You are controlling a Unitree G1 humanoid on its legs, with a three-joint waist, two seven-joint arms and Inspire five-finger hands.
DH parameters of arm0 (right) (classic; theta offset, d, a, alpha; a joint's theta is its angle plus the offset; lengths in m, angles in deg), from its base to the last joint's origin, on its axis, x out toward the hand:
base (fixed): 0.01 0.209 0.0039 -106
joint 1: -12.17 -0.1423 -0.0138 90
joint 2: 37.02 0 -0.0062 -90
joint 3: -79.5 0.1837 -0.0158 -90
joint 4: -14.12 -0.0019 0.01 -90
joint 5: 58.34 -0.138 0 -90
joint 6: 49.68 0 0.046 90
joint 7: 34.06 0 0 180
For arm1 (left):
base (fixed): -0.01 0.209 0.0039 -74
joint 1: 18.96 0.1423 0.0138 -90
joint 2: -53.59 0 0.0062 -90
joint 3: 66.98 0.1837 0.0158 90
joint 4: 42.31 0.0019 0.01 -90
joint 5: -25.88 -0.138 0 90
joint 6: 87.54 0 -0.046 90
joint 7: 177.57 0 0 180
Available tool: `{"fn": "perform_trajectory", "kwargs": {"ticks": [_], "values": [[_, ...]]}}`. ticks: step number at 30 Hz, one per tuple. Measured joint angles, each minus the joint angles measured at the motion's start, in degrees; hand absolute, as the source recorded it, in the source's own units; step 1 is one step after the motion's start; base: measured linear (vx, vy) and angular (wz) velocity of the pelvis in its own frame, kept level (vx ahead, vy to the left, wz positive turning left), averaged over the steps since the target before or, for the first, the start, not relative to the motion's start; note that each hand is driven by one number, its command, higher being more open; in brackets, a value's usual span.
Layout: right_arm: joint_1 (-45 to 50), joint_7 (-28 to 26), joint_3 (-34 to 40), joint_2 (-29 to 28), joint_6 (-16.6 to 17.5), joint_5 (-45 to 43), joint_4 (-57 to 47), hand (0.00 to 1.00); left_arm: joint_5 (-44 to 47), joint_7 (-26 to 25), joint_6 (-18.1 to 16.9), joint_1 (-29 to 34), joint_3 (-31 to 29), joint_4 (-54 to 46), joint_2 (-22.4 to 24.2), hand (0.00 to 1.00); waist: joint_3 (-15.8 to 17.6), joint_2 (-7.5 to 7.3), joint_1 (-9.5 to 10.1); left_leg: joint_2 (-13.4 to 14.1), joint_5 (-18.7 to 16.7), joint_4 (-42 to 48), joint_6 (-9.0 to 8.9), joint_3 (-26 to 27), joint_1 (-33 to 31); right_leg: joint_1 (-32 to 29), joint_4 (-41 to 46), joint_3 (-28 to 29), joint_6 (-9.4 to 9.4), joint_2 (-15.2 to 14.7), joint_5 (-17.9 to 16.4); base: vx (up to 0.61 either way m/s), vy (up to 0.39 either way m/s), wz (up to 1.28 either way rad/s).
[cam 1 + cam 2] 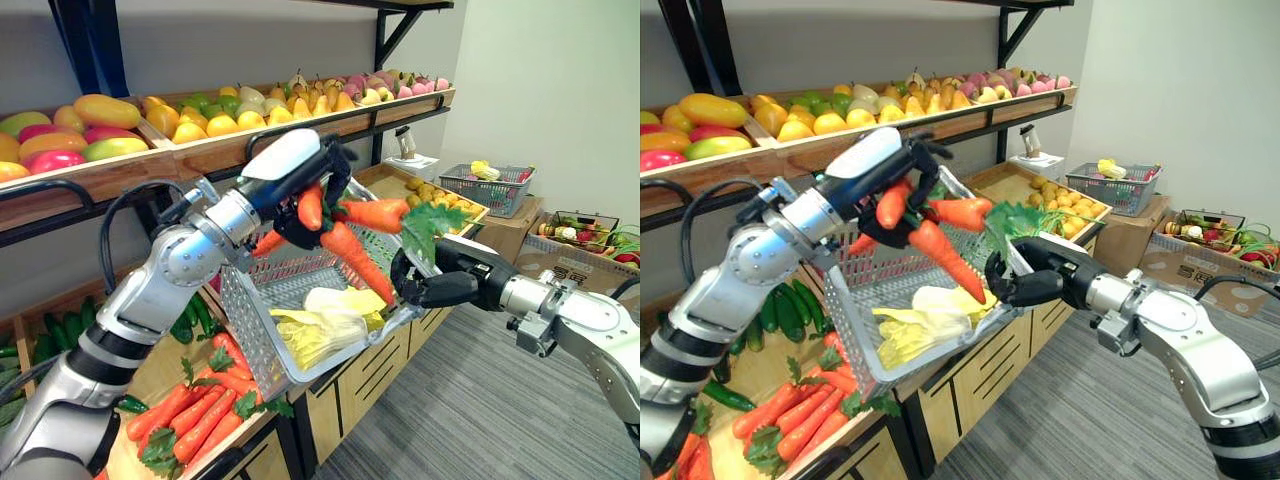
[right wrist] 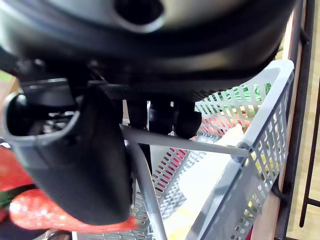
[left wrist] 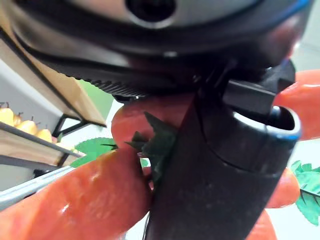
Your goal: Pick vegetable in the basket
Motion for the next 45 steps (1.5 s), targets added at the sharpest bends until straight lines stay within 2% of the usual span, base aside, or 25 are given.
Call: {"fn": "perform_trajectory", "kwargs": {"ticks": [3, 10, 11, 13, 18, 22, 25, 27, 31, 34, 37, 42, 45], "values": [[-1.4, 0.3, -2.0, -0.1, 0.0, 0.0, -0.1, 0.0, -4.1, 2.3, -0.1, 4.6, 2.8, 4.7, 2.2, 0.0, 0.0, -0.02, -0.05, 0.0, 0.0, 0.0, 0.0, 0.4, 0.1, -0.1, 0.0, 0.4, -0.01, 0.1, 0.1, 0.0, 0.0, -0.04], [-1.4, 0.4, -6.8, 0.3, -0.7, 0.1, -0.5, 0.0, -9.4, 5.9, -1.5, 8.2, 6.1, 11.1, 5.1, 0.0, 0.5, -0.86, -0.13, 0.1, 0.0, -0.1, -0.02, 0.9, 0.3, -0.3, 0.0, 0.9, -0.01, 0.4, 0.2, 0.0, 0.001, -0.04], [-1.4, 0.4, -7.4, 0.3, -0.7, 0.1, -0.5, 0.0, -10.8, 6.5, -2.5, 8.1, 6.5, 11.6, 5.3, 1.0, 0.6, -0.95, -0.19, 0.1, 0.0, -0.1, -0.02, 0.9, 0.3, -0.3, 0.0, 0.9, 0.0, 0.4, 0.2, 0.0, 0.0, 0.0], [-1.4, 0.5, -7.9, 0.3, -0.7, 0.1, -0.5, 0.0, -12.6, 7.2, -3.7, 8.1, 6.7, 13.0, 6.2, 1.0, 0.7, -1.14, -0.2, 0.1, 0.0, -0.1, -0.02, 0.9, 0.3, -0.3, 0.0, 0.9, 0.01, 0.4, 0.2, 0.0, 0.0, 0.0], [-1.4, 0.5, -8.6, 0.2, -1.1, 0.5, -0.5, 0.0, -13.7, 7.9, -3.6, 8.1, 9.0, 14.7, 6.2, 1.0, 0.9, -1.38, -0.21, 0.1, 0.0, -0.1, -0.02, 1.1, 0.4, -0.3, 0.0, 1.1, 0.02, 0.4, 0.2, 0.0, 0.0, 0.0], [-1.4, 0.4, -8.6, 0.2, -2.5, 0.6, -0.5, 0.0, -16.3, 6.3, -3.5, 7.8, 9.7, 14.7, 6.2, 1.0, 0.9, -1.48, -0.28, 0.1, 0.0, 0.0, -0.03, 1.1, 0.6, -0.3, 0.0, 1.1, 0.02, 0.5, 0.2, 0.0, 0.0, 0.0], [-1.4, 0.3, -8.6, 0.2, -3.3, 0.6, -0.5, 0.0, -17.2, 5.2, -2.9, 6.6, 9.7, 14.5, 4.7, 1.0, 0.9, -1.48, -0.29, 0.2, 0.0, 0.0, -0.05, 1.1, 0.7, -0.3, 0.0, 1.1, 0.02, 0.5, 0.2, 0.0, 0.0, 0.0], [-1.4, 0.2, -8.2, 0.1, -3.4, 0.3, -0.5, 0.0, -17.1, 5.4, -1.4, 5.3, 9.5, 12.3, 1.9, 1.0, 0.9, -1.48, -0.28, 0.2, 0.0, 0.0, -0.06, 1.1, 0.7, -0.3, 0.0, 1.0, 0.01, 0.5, 0.2, 0.0, 0.0, 0.0], [-1.3, -0.9, -5.9, -0.6, -4.6, -0.1, -0.7, 0.0, -11.3, 11.6, -0.5, 1.4, 7.6, 2.4, -5.5, 1.0, 0.9, -1.48, 0.11, 0.4, 0.0, 0.0, -0.12, 0.5, 0.7, 0.1, 0.0, -0.1, -0.38, 0.4, -0.3, 0.0, 0.002, 0.09], [-0.6, -0.8, -3.6, -0.6, -5.7, -2.0, -0.7, 0.0, -3.9, 16.9, -0.4, -0.8, 6.8, -2.4, -8.6, 1.0, 0.9, -1.4, 0.21, 0.6, 0.0, -0.1, -0.15, -0.5, 0.8, 0.6, -0.1, -1.2, -0.66, 0.3, -1.0, 0.0, 0.026, 0.17], [0.7, -0.8, -1.4, -0.8, -5.9, -2.6, -0.8, 0.0, 0.9, 19.4, 0.3, -0.8, 5.8, -6.2, -9.2, 1.0, 0.9, -1.35, 0.34, 0.7, 0.1, -0.4, -0.24, -0.7, 0.8, 0.8, -0.2, -2.0, -0.8, 0.3, -1.5, 0.0, 0.035, 0.08], [3.3, -0.3, 0.3, -0.7, -6.6, -4.6, -1.3, 0.0, 1.6, 20.4, 0.5, -0.5, 5.3, -8.0, -9.2, 1.0, 0.8, -1.15, 0.25, 1.0, 0.2, -1.0, -0.41, -0.9, 1.0, 0.7, -0.2, -2.4, -0.84, 0.6, -1.6, 0.0, 0.015, 0.01], [3.4, 0.8, 0.8, -0.3, -6.7, -4.7, -1.2, 0.0, 2.7, 20.7, 0.5, 1.9, 1.3, -8.8, -9.2, 1.0, 0.7, -1.04, 0.12, 1.1, 0.2, -1.0, -0.41, -0.9, 1.1, 0.8, -0.1, -2.4, -0.82, 0.8, -1.5, 0.0, 0.012, 0.0]]}}
